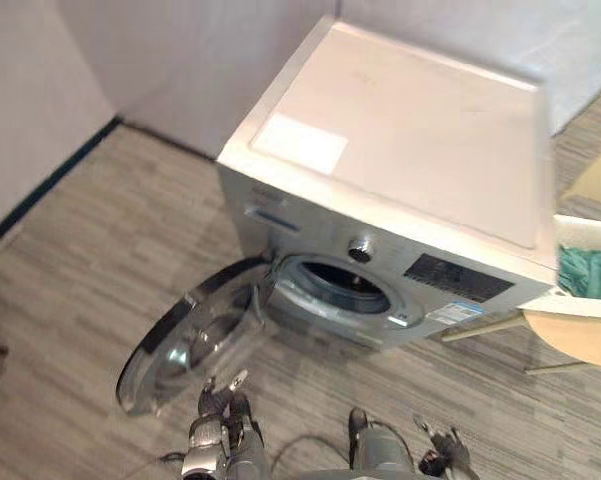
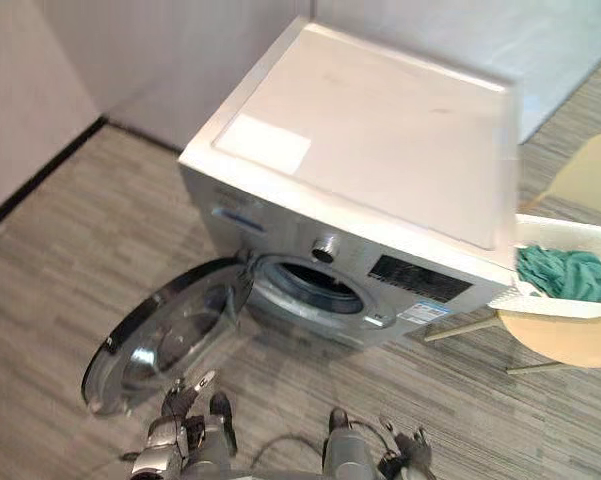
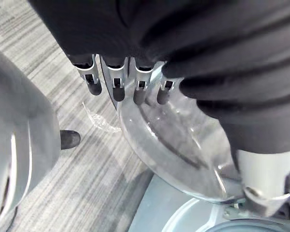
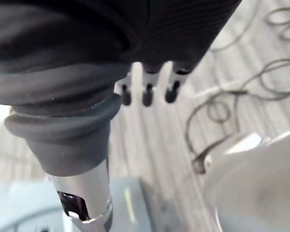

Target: Pick up the laundry basket with both hands and put the clothes into the washing machine.

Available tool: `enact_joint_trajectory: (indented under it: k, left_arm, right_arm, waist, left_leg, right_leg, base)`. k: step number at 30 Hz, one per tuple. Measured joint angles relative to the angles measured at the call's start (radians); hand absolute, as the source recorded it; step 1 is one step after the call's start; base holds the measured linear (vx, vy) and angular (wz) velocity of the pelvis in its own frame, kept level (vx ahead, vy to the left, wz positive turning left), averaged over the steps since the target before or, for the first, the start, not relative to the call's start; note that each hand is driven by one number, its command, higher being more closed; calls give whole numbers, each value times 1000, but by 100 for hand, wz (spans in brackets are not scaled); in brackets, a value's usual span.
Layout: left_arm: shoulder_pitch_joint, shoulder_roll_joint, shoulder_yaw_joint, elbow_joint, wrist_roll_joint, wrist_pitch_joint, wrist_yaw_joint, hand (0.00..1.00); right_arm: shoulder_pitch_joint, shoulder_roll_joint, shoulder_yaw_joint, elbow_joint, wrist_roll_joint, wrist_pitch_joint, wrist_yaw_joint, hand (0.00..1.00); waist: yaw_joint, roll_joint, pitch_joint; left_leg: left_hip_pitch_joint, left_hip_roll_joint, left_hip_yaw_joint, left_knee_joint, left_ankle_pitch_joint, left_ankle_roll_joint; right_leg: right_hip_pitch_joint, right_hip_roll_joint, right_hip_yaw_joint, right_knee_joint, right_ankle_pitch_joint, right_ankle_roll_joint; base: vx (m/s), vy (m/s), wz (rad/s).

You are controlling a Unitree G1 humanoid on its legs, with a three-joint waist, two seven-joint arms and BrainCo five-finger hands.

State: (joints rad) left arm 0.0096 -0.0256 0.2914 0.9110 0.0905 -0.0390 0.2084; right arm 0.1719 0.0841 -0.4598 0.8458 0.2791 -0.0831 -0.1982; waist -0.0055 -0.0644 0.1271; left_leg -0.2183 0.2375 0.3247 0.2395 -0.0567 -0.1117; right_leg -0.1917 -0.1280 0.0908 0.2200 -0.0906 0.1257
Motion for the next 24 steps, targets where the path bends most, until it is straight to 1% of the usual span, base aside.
enact_joint_trajectory:
  k: [1, 2, 4, 6, 7, 8, 9, 10, 11, 12, 13, 14, 15, 16, 17, 18, 19, 20, 21, 22, 23, 24]
  left_arm:
    - [1, -8, 44, 21, 1, 11, -10, 0]
    - [1, -12, 64, 32, 2, 15, -12, 0]
    - [-3, -30, 109, 45, 19, 21, -15, 0]
    - [-7, -37, 112, 55, 42, 21, -17, 0]
    - [-16, -41, 104, 59, 61, 21, -32, 0]
    - [-17, -41, 103, 59, 67, 21, -34, 0]
    - [-18, -42, 93, 59, 79, 21, -34, 0]
    - [-23, -43, 88, 59, 79, 21, -34, 0]
    - [-26, -47, 64, 61, 79, 21, -34, 0]
    - [-31, -53, 59, 61, 79, 20, -35, 0]
    - [-32, -61, 51, 61, 80, 20, -35, 0]
    - [-37, -61, 41, 60, 81, 19, -36, 0]
    - [-32, -61, 38, 61, 80, 19, -35, 0]
    - [-18, -61, 40, 61, 79, 20, -32, 0]
    - [-14, -61, 38, 65, 79, 20, -33, 0]
    - [-11, -60, 32, 72, 78, 20, -35, 0]
    - [-11, -51, 49, 72, 77, 19, -35, 0]
    - [-11, -52, 60, 72, 77, 19, -35, 0]
    - [-5, -53, 81, 73, 76, 18, -34, 0]
    - [-3, -54, 119, 73, 65, 13, -33, 0]
    - [-1, -60, 155, 71, 52, 13, -32, 0]
    - [11, -57, 227, 72, 24, 14, -29, 0]
  right_arm:
    - [1, 7, -45, 14, 4, 5, -1, 0]
    - [5, 7, -66, 18, 9, 6, -4, 0]
    - [14, 18, -153, 40, 32, 11, -19, 0]
    - [21, 16, -184, 55, 32, 18, -20, 0]
    - [30, 15, -197, 70, 20, 25, -21, 0]
    - [31, 15, -196, 77, 16, 28, -21, 0]
    - [31, 16, -188, 81, -4, 34, -21, 0]
    - [32, 16, -185, 79, -10, 35, -21, 0]
    - [37, 16, -182, 78, -13, 33, -22, 0]
    - [48, 16, -182, 78, -13, 34, -24, 0]
    - [56, 7, -184, 79, -7, 35, -28, 0]
    - [64, 7, -189, 79, 0, 35, -44, 0]
    - [67, 6, -190, 79, 3, 37, -52, 0]
    - [74, 7, -190, 82, 2, 42, -63, 0]
    - [75, 7, -190, 85, 2, 46, -64, 0]
    - [78, 7, -192, 89, -5, 49, -64, 0]
    - [61, 11, -211, 92, -7, 51, -63, 0]
    - [57, 11, -220, 92, -9, 52, -63, 0]
    - [55, 6, -249, 98, -14, 56, -64, 0]
    - [51, 3, -260, 114, -14, 58, -63, 0]
    - [48, 2, -257, 116, -12, 61, -63, 0]
    - [44, 2, -250, 116, -13, 63, -59, 0]
  waist:
    - [-9, 10, -18]
    - [-11, 16, -30]
    - [-22, 31, -53]
    - [-36, 37, -56]
    - [-51, 38, -57]
    - [-52, 39, -57]
    - [-63, 38, -55]
    - [-66, 39, -55]
    - [-79, 47, -48]
    - [-89, 57, -41]
    - [-93, 61, -40]
    - [-91, 67, -38]
    - [-91, 70, -39]
    - [-90, 75, -40]
    - [-93, 75, -46]
    - [-90, 99, -51]
    - [-84, 125, -55]
    - [-88, 126, -53]
    - [-87, 123, -52]
    - [-84, 124, -54]
    - [-85, 127, -56]
    - [-84, 111, -53]
  left_leg:
    - [47, 10, 48, -28, 4, -7]
    - [68, 14, 76, -41, 5, -9]
    - [156, 26, 179, -79, -2, -23]
    - [198, 31, 235, -86, -11, -36]
    - [236, 46, 290, -80, -32, -58]
    - [249, 57, 318, -74, -39, -60]
    - [266, 80, 369, -46, -66, -67]
    - [272, 92, 389, -27, -82, -68]
    - [286, 119, 420, 3, -104, -74]
    - [298, 130, 434, 16, -111, -75]
    - [317, 144, 457, 22, -113, -77]
    - [340, 155, 479, 22, -108, -85]
    - [354, 162, 487, 24, -105, -92]
    - [383, 173, 492, 26, -109, -123]
    - [386, 186, 483, 26, -106, -133]
    - [386, 191, 438, 6, -99, -133]
    - [399, 183, 404, -26, -71, -122]
    - [409, 177, 400, -42, -49, -118]
    - [422, 170, 383, -66, -18, -118]
    - [425, 183, 363, -47, -13, -118]
    - [424, 201, 356, -18, -13, -118]
    - [412, 234, 332, 69, -13, -118]
  right_leg:
    - [16, 10, 22, -35, 26, -5]
    - [21, 16, 38, -51, 37, -7]
    - [32, 40, 124, -91, 68, -12]
    - [31, 55, 175, -88, 73, -15]
    - [12, 83, 222, -61, 80, -17]
    - [1, 98, 229, -43, 84, -16]
    - [-33, 129, 235, 1, 93, -10]
    - [-52, 141, 237, 22, 98, -4]
    - [-67, 159, 236, 38, 105, 1]
    - [-69, 165, 226, 32, 108, -3]
    - [-69, 155, 175, 29, 76, -18]
    - [-99, 128, 83, 95, 42, -77]
    - [-109, 109, 42, 121, 36, -88]
    - [-107, 78, -32, 147, 41, -71]
    - [-97, 94, -39, 153, 29, -65]
    - [-90, 122, -52, 153, 14, -78]
    - [-93, 133, -54, 179, -1, -78]
    - [-93, 132, -57, 198, -17, -75]
    - [-91, 131, -69, 238, -48, -67]
    - [-91, 135, -88, 281, -86, -62]
    - [-91, 141, -94, 306, -103, -69]
    - [-89, 152, -93, 344, -133, -83]
  base:
    - [86, 17, -104]
    - [74, 15, -127]
    - [72, 15, -131]
    - [33, 6, -112]
    - [18, -2, -124]
    - [1, -21, -154]
    - [-33, -38, -124]
    - [-72, -87, -138]
    - [-63, -88, -100]
    - [-64, -110, -88]
    - [-22, -101, -62]
    - [-19, -96, -46]
    - [17, -61, -36]
    - [27, -27, -18]
    - [105, -125, -10]
    - [156, -194, -7]
    - [145, -186, 0]
    - [135, -175, 14]
    - [90, -172, 33]
    - [116, -228, 32]
    - [61, -228, 11]
    - [64, -258, -19]
